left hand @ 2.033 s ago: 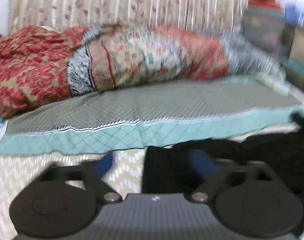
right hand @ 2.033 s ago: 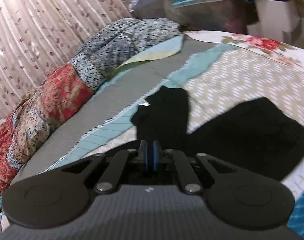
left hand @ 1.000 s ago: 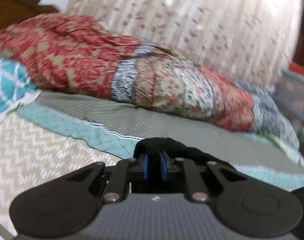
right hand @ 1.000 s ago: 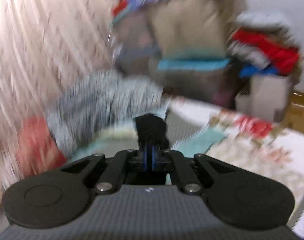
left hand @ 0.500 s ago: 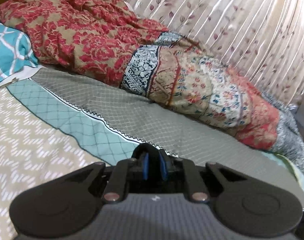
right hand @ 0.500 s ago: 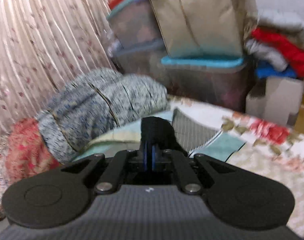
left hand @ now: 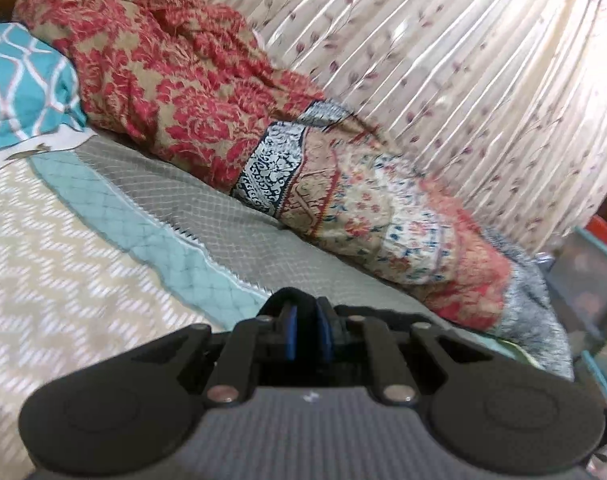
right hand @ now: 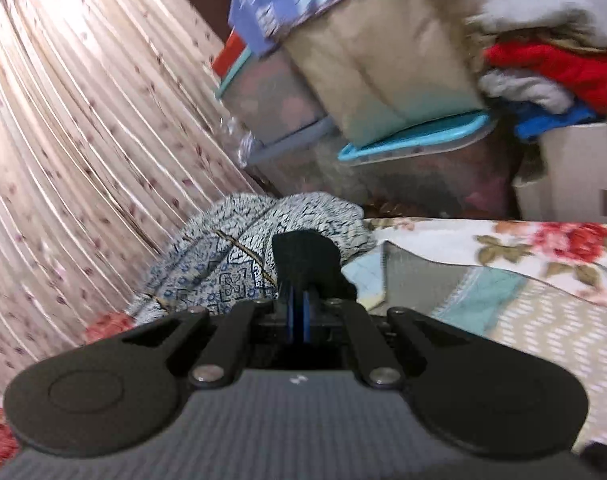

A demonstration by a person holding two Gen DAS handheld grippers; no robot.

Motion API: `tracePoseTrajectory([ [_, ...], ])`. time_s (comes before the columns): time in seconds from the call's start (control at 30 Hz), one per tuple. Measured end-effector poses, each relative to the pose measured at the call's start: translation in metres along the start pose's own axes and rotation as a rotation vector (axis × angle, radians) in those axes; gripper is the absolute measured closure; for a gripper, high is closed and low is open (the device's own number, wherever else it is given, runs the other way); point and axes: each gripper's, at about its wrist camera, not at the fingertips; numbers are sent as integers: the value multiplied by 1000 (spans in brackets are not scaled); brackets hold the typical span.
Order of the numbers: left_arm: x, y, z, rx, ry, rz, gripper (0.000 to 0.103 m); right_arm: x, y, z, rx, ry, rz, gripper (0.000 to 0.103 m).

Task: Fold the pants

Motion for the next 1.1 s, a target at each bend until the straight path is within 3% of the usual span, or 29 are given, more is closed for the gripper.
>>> tracePoseTrajectory([
  [0.2, -80, -36, -23, 12, -44, -113, 90, -96, -72, 109, 120, -139, -140, 96],
  [0.33, -106, -58, -32, 63, 41, -181, 82, -122, -121, 159, 195, -282, -275, 90],
  [0.4, -118, -62, -40, 48, 84, -194, 77, -138, -128, 164, 250, -330, -242, 76],
  [0.53, -143, -58, -49, -15, 98, -168, 55, -159, -116, 140, 159, -356, -144, 76],
  [0.6, -147, -56, -50, -31, 101, -175, 46, -160, -112, 106, 37, -212, -111, 76],
  [0.67, -142, -54, -51, -60, 95, -199, 38, -150, -115, 49, -134, 0, -159, 75],
  [0.73, -131, -56, -50, -100, 83, -247, 19, -141, -127, -16, -294, 248, -231, 74],
  [0.8, -119, -59, -47, -118, 70, -284, 16, -138, -152, -92, -486, 486, -304, 71],
  [0.87, -104, -64, -40, -110, 69, -327, 16, -139, -181, -152, -639, 694, -366, 57],
  [0.9, -99, -65, -37, -99, 68, -337, 16, -139, -197, -179, -712, 779, -390, 55],
  [1.0, -86, -68, -29, -74, 80, -355, 15, -143, -249, -253, -995, 993, -433, 53],
  [1.07, -77, -68, -28, -82, 95, -364, 16, -140, -280, -286, -1188, 1042, -420, 45],
  [1.1, -72, -67, -29, -93, 99, -369, 24, -131, -290, -297, -1254, 1034, -421, 44],
])
Point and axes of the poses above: each gripper's, at about its wrist camera, not at the fingertips, and x roughly the way its jaws point, z to its right, y to its top, and after that the axes turned 15 degrees about -x, right-handed
